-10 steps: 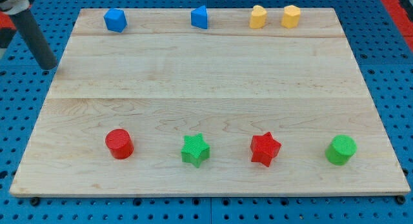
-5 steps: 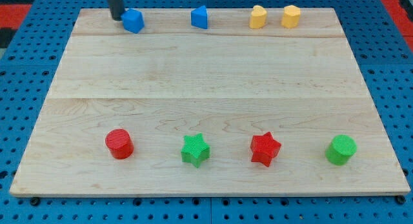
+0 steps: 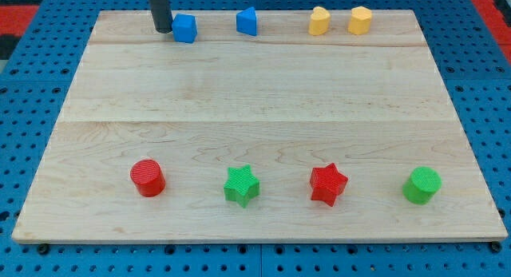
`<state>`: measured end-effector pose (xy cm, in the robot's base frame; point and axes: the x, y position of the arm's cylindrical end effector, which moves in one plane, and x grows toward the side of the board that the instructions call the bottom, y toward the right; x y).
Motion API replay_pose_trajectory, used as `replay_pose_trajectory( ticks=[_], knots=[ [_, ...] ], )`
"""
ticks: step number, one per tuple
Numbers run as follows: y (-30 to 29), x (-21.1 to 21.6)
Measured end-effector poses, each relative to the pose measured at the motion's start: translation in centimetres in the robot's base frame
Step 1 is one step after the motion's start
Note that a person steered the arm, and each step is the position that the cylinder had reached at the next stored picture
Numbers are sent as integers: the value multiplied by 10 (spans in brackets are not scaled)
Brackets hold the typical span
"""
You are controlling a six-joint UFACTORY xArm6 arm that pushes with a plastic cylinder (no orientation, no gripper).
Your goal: Move the blue cube towards the left of the blue triangle
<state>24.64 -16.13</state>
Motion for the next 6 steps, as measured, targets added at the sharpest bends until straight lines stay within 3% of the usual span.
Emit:
replay_pose_trajectory(
  ticks=[1, 3, 6],
  knots=[
    [-11, 38],
    [26, 10],
    [29, 8]
  ],
)
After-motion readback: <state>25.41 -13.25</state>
